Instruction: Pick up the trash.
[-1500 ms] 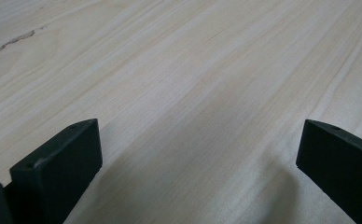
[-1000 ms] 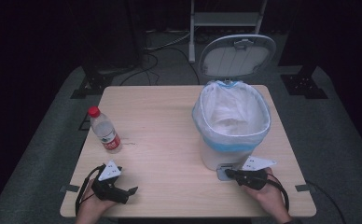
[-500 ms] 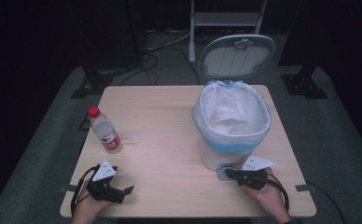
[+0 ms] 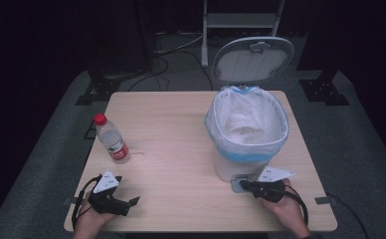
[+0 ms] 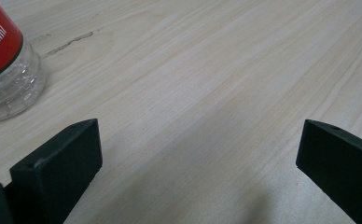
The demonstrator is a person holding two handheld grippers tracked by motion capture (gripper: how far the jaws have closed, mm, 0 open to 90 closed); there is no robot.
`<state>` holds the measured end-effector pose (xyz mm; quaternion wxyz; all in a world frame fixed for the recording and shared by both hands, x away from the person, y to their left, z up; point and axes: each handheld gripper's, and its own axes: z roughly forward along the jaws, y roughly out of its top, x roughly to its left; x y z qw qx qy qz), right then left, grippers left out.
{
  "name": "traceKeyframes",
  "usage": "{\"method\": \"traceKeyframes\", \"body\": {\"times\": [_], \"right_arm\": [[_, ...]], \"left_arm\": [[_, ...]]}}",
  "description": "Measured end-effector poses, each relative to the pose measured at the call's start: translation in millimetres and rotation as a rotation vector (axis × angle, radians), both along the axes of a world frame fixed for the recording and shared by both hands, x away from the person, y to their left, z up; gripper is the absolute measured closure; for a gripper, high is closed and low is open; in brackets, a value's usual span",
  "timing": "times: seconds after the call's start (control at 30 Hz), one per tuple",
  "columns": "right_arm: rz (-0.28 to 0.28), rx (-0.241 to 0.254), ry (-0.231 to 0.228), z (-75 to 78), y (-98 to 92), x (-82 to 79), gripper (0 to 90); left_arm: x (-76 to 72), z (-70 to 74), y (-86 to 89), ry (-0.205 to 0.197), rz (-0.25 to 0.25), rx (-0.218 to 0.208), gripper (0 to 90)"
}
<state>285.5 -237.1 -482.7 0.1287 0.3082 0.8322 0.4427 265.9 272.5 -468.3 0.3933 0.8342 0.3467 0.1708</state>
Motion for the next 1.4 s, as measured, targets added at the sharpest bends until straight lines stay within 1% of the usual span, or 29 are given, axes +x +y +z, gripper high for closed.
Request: {"method": "traceKeyframes", "body": {"times": [0.37,0.53,0.67,0.73,1.03,1.13,1.3,1.4], "right_arm": [[0.0,0.002,0.001,-0.1,0.0,0.2,89.6],[0.0,0.001,0.001,0.0,0.0,0.1,89.6],[0.0,0.002,0.001,-0.1,0.0,0.2,89.6],[0.0,0.001,0.001,0.0,-0.1,0.1,89.6],[-0.001,0.0,0.0,0.0,0.0,0.0,89.6],[-0.001,0.001,0.001,0.0,0.0,0.0,89.6],[-0.001,0.0,0.0,0.0,0.1,0.0,89.6],[-0.001,0.0,0.0,0.0,0.1,0.0,89.6]], "left_arm": [[0.0,3.8,7.3,-0.011,0.012,-0.014,0.0],[0.2,5.0,10.9,-0.019,0.018,-0.028,0.0],[0.8,6.8,14.4,-0.022,0.022,-0.023,0.0],[0.8,7.7,15.7,-0.024,0.023,-0.036,0.0],[1.4,12.1,23.4,-0.036,0.041,-0.054,0.0],[2.5,13.2,26.8,-0.046,0.048,-0.057,0.0],[4.2,18.2,32.3,-0.06,0.063,-0.077,0.0],[5.6,20.9,35.5,-0.068,0.067,-0.081,0.0]]}}
